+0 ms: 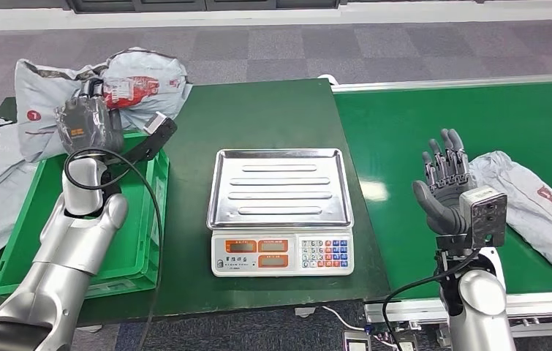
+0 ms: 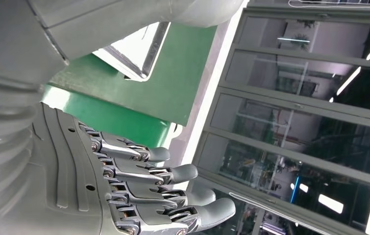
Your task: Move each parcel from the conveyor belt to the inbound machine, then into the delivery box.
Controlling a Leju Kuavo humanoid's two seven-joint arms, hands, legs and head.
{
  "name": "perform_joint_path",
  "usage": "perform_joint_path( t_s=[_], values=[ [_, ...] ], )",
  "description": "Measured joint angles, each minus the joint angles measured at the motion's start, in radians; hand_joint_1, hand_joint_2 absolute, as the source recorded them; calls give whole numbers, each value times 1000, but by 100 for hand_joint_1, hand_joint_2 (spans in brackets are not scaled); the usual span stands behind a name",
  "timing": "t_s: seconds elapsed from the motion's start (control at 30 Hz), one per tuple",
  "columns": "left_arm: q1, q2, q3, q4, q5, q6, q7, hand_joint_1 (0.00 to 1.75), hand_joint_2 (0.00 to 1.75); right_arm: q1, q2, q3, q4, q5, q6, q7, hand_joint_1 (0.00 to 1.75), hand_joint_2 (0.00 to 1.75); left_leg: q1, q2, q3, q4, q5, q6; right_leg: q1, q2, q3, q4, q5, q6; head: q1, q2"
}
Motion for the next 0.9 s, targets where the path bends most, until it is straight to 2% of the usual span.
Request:
perform_joint_path(
  t_s=[0.2, 0.6, 0.77, 0.87, 0.9],
  values=[
    [-7, 10, 41, 88, -13, 6, 5, 175, 175, 0, 0, 1, 1, 0, -4, 1, 0, 175, 0, -1, -1, 0, 0, 0, 0, -1, 0, 0, 0, 0, 0, 0],
    [-14, 11, 57, 138, -22, 7, 10, 175, 175, 0, 0, 2, 1, -1, -4, 1, 0, 175, 0, -1, -1, 0, 0, 0, 0, -1, -1, 0, 0, 0, 0, 0],
    [-2, 29, 81, 149, -77, -2, 94, 175, 175, 4, 0, 2, 1, -8, -10, 1, 0, 175, 0, 0, -1, 0, 0, 0, 0, 1, -1, 0, 0, 0, 0, 0],
    [25, 36, 112, 154, -100, -49, 107, 175, 175, 8, 0, 2, 2, -11, -13, 1, 0, 175, 0, 0, -2, 0, 0, 0, 0, 1, -2, 0, 0, 0, 0, 0],
    [36, 35, 120, 152, -108, -72, 106, 131, 175, 8, 0, 2, 3, -11, -12, 1, 0, 175, 0, 0, -2, 0, 0, 0, 0, 0, -3, 0, 0, 0, 0, 0]
  ],
)
